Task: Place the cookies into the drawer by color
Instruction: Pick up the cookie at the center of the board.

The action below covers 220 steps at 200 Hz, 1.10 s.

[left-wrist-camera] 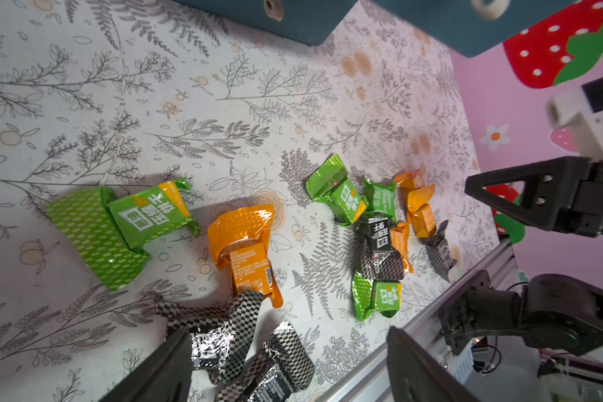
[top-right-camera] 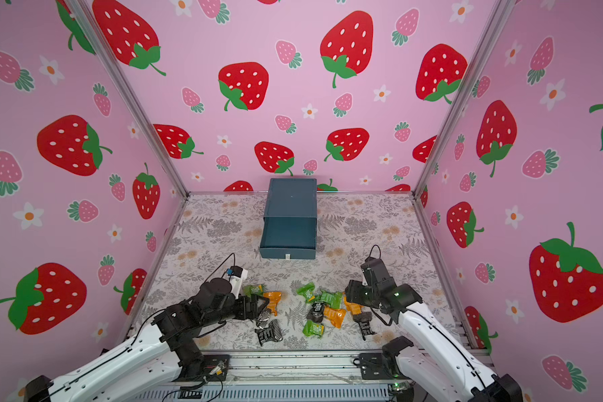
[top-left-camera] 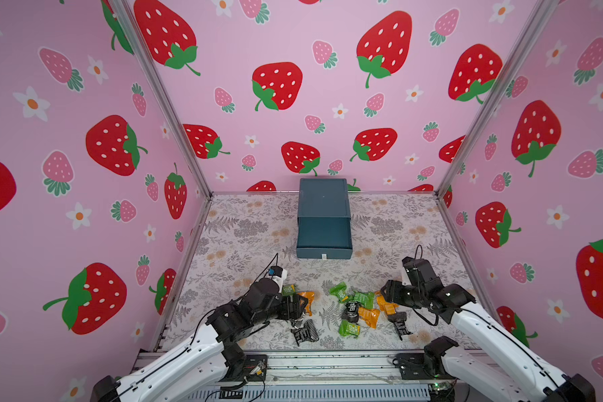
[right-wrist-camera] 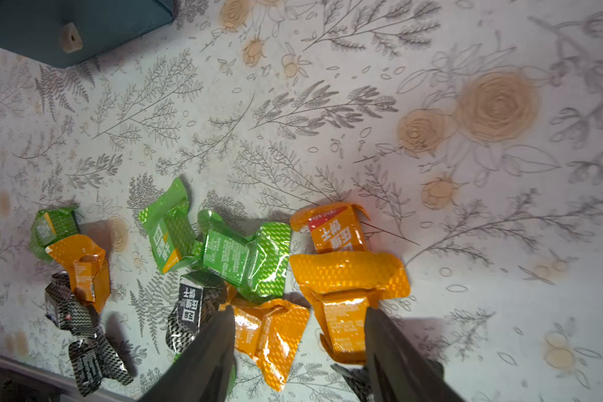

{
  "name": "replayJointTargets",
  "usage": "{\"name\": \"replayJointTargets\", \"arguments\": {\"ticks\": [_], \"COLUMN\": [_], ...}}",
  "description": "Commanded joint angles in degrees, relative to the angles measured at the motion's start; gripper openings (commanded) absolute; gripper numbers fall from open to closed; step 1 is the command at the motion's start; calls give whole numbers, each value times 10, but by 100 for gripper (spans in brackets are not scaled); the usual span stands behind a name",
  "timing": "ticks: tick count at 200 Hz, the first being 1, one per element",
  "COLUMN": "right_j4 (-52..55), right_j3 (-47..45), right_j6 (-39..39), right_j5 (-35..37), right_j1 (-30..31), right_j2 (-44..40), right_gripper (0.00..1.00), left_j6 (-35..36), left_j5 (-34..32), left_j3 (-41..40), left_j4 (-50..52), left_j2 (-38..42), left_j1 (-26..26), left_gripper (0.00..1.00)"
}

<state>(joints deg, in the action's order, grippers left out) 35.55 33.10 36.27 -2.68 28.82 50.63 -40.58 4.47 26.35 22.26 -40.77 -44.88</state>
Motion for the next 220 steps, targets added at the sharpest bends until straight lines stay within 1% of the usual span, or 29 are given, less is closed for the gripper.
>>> {"name": "replayJointTargets", "arguments": {"ticks": [1,22,45,56,70,86,104,114,134,165,180,202,220], "right_j4": [-92,-177,-228,-258,-268,-255,-229,-236,-248,-228,-223,-237,-237], "right_j3": [-10,-12,14,15,22,33,45,44,46,52,60,73,90], "right_j6": [6,12,-33,-38,-40,-45,-54,-52,-55,-39,-41,-49,-55], "right_j5": [-31,-41,-63,-58,-33,-5,30,39,93,149,163,170,180], "right_j1": [26,49,70,82,101,122,149,167,217,275,286,290,294], "right_j2": [41,99,162,176,183,190,189,192,204,212,221,252,286], "right_gripper": [63,61,61,61,61,61,61,62,63,67,69,69,69], "left_j6": [0,2,21,32,41,52,81,85,85,59,54,52,56], "left_j5": [-19,-44,-40,-38,-39,-45,-66,-76,-61,-53,-57,-77,-74], "left_j3": [-9,-18,-29,-32,-24,2,21,14,-15,-21,-25,-20,-17], "left_j4": [-40,-85,-163,-200,-221,-202,-164,-166,-194,-145,-127,-108,-99], "left_j2": [-18,-29,-22,-19,-25,-39,-44,-39,-12,27,38,41,43], "left_j1": [-14,-29,-29,-30,-30,-30,-31,-31,-31,-31,-31,-31,-31], "left_gripper": [89,87,87,87,87,87,87,88,89,88,88,88,88]}}
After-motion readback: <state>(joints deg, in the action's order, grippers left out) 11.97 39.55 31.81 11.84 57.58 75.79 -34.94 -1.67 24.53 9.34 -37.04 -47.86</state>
